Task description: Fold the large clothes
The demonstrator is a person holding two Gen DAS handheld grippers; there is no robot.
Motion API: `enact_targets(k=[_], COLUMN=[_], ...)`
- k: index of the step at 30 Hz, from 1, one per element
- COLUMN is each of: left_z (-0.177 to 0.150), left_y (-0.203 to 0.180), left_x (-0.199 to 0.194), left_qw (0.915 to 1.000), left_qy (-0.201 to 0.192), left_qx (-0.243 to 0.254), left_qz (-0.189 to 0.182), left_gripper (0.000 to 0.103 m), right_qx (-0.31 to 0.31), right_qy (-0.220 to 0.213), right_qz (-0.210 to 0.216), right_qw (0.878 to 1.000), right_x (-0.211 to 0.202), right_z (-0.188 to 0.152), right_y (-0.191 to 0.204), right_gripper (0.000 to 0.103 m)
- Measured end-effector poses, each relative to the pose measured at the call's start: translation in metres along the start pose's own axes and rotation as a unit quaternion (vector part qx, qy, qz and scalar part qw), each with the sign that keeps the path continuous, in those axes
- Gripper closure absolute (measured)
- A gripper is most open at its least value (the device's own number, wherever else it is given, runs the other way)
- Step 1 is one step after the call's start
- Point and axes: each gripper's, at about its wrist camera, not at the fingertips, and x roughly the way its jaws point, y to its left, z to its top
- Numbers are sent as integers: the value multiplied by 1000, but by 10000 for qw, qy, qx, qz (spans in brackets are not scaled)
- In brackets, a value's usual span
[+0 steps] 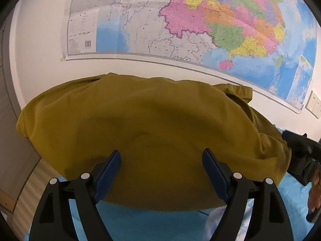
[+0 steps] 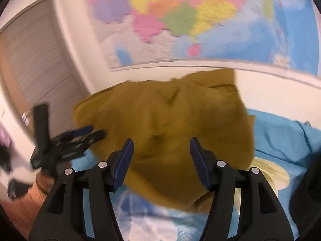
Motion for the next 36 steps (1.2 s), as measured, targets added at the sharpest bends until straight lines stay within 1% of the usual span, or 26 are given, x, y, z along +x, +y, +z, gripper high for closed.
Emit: enact_targets(k=[2,4,5,7,8,10,12,13,14,17,20,23,29,33,36], left_z=[-5,-9,-12,-16,-19,-23,-28,-31,-34,-42,-52,-62,-75,-82,-87], left_y=[-6,-12,-15,-20,-23,-26,-30,-31,-32,-36,-39,-42,-47,-49,-51], left_x=[-2,-3,-4,-10,-16,-26,-38,-42,-48,-58,-67,-74,-85,-92,-96], left_qw=[10000,9997,9997,9994,9993,9991,9988,9987,9987,9984,9985,9979,9978,9971,9972], left_qy=[-33,-54,-58,-92,-119,-193,-263,-286,-303,-322,-301,-299,-281,-297,-261], left_qx=[44,94,127,158,161,125,112,101,85,58,-39,-66,-131,-223,-236], left_qz=[72,201,222,310,322,344,399,398,398,451,457,566,590,661,667], left_gripper=[16,15,14,11,8,7,7,7,7,7,7,7,7,7,7], right_qx=[-259,-353,-348,-413,-410,-375,-391,-407,-392,-266,-172,-135,-115,-67,-47], right_qy=[142,431,482,321,247,-5,-109,-138,-145,-191,-214,-237,-363,-393,-393], right_qz=[-84,-396,-482,-551,-536,-465,-492,-520,-521,-525,-556,-592,-599,-582,-564], right_qw=[9995,9977,9971,9971,9974,9982,9980,9977,9978,9981,9981,9979,9975,9975,9976], right_x=[10,28,30,25,21,10,2,-1,-2,-11,-22,-30,-44,-49,-53], right_z=[-7,-16,-21,-27,-27,-31,-35,-38,-39,-50,-62,-70,-81,-87,-91], right_y=[11,13,12,17,18,24,28,31,31,32,32,34,40,43,46], right_gripper=[46,46,47,46,41,32,30,28,23,17,13,10,8,6,6])
